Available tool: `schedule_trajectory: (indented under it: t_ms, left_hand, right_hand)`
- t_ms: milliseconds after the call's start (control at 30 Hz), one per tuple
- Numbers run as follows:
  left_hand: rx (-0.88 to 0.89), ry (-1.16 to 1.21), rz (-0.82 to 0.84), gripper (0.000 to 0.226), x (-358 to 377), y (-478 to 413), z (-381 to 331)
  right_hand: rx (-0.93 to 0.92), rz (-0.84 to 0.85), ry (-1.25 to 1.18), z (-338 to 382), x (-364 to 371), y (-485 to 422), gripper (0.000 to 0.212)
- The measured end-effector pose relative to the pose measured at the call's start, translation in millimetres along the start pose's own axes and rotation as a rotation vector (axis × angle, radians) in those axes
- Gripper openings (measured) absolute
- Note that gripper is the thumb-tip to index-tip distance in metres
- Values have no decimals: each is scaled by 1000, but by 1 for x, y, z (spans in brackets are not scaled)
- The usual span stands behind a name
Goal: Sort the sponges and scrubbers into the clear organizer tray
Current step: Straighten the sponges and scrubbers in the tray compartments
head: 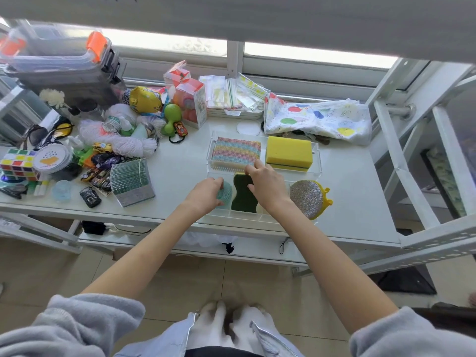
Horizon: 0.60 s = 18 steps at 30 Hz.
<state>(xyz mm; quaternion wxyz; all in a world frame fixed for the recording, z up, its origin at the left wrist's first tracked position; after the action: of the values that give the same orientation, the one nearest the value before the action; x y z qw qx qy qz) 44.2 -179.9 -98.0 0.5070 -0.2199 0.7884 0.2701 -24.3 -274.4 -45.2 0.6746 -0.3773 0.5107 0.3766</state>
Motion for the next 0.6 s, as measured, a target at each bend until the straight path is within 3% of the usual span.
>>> schedule_trajectory:
  t_ms: [367, 600]
  left_hand:
    - [25, -53, -2, 41, -9, 7, -7]
    - [83, -24, -111, 34, -43, 19, -23]
  right_hand:
    - [39, -47, 16, 3, -3, 9, 35]
    - [144, -112, -123, -10, -37, 31, 24]
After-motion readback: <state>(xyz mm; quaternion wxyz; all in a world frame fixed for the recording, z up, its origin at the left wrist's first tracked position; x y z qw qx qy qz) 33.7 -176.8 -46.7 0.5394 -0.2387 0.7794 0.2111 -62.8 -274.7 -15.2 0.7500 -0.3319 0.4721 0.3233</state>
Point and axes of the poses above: each hand's wrist, its own y-axis away from the middle knuckle, its own x-axis out of the palm, z = x × y, the point moved 10 cm from there along -y, towards the middle knuckle, and after that the axes turned 7 degrees about -z, right-handed, at the moved point
